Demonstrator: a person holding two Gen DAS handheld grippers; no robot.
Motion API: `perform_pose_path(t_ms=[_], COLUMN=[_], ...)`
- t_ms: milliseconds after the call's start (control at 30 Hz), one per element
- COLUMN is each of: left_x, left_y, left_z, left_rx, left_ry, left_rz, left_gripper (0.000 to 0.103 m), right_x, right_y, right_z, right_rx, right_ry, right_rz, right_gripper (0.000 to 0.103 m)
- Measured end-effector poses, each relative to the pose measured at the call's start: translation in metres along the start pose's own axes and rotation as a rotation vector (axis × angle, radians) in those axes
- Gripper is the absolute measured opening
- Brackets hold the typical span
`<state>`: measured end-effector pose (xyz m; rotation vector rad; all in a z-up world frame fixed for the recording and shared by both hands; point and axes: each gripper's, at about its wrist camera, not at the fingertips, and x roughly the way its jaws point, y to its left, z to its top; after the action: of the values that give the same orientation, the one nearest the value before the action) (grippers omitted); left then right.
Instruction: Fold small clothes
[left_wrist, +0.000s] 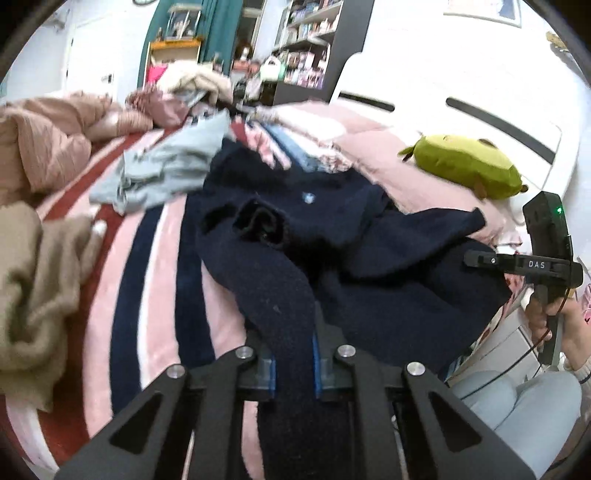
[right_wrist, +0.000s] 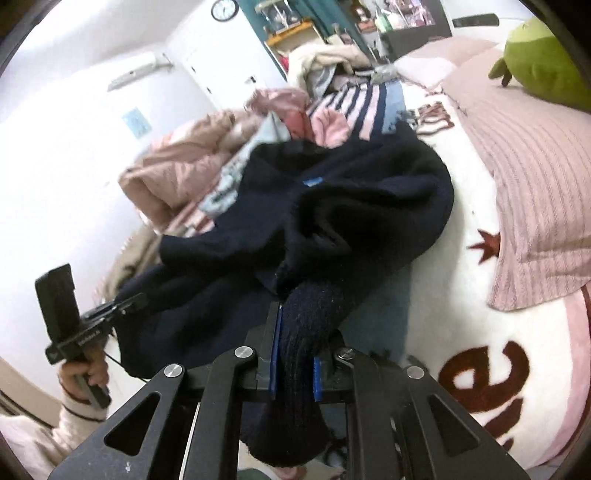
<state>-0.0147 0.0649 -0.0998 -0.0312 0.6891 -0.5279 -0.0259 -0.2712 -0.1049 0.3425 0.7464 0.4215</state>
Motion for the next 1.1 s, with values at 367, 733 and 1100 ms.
perform_pose_path(t_ms=[367, 733, 1100], left_x=[-0.063, -0.127, 0.004], left_y=[-0.003, 0.011, 0.084], left_z=[0.012, 0.017, 0.101], left_rx=[-0.009, -0.028, -0.14], left_ry=[-0.125, -0.21, -0.14], left_rz=[-0.073, -0.083, 0.068], left_gripper=[0.01, 0.01, 0.011], right_x=[-0.039, -0.069, 0.023], right_y=[0.041, 0.083, 0.018], right_z=[-0.005, 0.0, 0.101], right_rx=[-0.023, -0.082, -0.023], right_ry=[-0.083, -0.127, -0.129], right_rz=[0.113, 0.126, -0.071], right_gripper=[0.007, 0.007, 0.007])
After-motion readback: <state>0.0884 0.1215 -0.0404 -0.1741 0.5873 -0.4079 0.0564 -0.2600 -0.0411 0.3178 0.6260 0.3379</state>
